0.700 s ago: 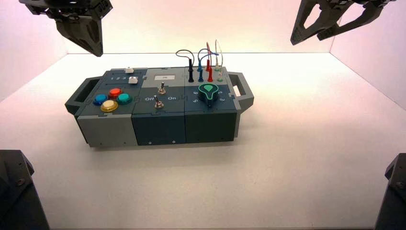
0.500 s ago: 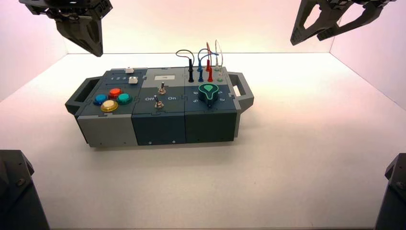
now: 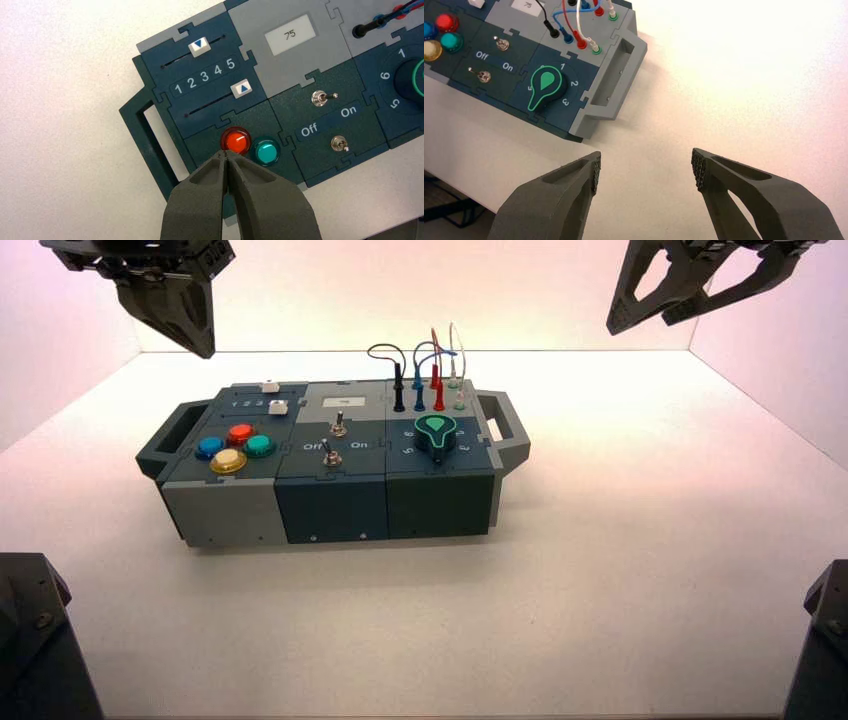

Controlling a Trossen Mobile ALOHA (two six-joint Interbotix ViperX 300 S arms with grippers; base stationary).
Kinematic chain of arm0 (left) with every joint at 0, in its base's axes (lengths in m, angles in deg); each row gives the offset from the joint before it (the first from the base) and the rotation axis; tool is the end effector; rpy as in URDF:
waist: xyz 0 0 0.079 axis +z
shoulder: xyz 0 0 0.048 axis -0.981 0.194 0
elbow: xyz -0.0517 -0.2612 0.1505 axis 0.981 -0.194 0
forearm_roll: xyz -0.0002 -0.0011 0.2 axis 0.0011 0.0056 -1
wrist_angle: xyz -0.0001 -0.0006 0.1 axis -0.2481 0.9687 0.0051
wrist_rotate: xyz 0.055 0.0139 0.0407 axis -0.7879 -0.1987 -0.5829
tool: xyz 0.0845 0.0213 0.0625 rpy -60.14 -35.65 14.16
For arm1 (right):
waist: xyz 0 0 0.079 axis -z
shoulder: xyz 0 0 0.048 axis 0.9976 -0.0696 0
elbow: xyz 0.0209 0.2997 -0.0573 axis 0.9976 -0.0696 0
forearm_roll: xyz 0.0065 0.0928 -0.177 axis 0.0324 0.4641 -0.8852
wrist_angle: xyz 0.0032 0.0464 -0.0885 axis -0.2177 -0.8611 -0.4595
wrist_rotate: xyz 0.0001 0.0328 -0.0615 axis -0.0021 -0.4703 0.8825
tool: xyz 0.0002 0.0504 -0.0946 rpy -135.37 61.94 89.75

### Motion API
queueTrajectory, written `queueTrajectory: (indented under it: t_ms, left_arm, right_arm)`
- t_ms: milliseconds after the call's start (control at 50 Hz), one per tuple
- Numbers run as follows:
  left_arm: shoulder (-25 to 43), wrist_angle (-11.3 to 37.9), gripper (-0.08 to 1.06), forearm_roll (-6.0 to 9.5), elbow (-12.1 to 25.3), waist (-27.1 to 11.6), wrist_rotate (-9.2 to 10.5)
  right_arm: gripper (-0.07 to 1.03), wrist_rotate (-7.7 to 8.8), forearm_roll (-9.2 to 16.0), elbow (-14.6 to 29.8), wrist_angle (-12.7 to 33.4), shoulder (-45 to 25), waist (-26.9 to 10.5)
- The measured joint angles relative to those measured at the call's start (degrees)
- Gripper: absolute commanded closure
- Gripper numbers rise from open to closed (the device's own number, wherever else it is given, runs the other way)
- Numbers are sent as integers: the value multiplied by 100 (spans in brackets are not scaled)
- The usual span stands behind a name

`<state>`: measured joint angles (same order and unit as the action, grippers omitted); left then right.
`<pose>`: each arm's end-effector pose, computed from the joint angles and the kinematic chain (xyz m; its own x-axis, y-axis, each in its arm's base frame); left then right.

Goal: Open left gripper.

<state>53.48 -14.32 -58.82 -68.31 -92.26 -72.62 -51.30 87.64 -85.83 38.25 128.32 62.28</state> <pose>0.2643 -0.0747 0.1064 0.2935 -0.1351 -0.9464 0.3746 0.9270 -0.0162 0.2143 0.1075 0.1504 0.4819 0.2873 -0.8278 -0.4504 0.8916 0.0473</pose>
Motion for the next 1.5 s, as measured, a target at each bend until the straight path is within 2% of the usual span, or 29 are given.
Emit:
queueTrajectory:
  t_ms: [280, 340, 360, 380, 440, 460, 500, 520, 580, 660, 1180, 1500]
  left_arm:
    - [0, 0, 100, -9, 0, 0, 0]
    - [0, 0, 95, -9, 0, 0, 0]
    - [0, -9, 83, -9, 0, 0, 0]
    - [-9, -18, 78, -9, 0, -9, 0]
    - [0, -35, 32, -9, 9, 0, 9]
    - [-9, -53, 23, -18, 9, 9, 18]
    - [0, -70, -5, -9, 0, 35, 62]
    - [0, -79, -7, -9, 0, 53, 105]
    - [0, -105, 4, -9, 0, 114, 185]
    - [0, -123, 2, -18, 0, 220, 193]
    - [18, -141, 3, -18, 9, 220, 193]
    - [70, -149, 7, -18, 0, 229, 185]
  right_arm:
    - [3, 0, 9, 0, 0, -9, 0]
    - [3, 0, 0, 0, 0, 0, 0]
    - [3, 0, 0, 0, 0, 0, 0]
    - [3, 0, 0, 0, -9, -9, 0]
    - [3, 0, 0, 0, -9, -9, 0]
    - [3, 0, 0, 0, 0, 0, 0]
    - [3, -9, 0, 0, -9, 0, 0]
    - [3, 0, 0, 0, -9, 0, 0]
    - [3, -9, 0, 0, 0, 0, -9]
    - [3, -9, 0, 0, 0, -9, 0]
    - [3, -9, 0, 0, -9, -9, 0]
    - [3, -9, 0, 0, 0, 0, 0]
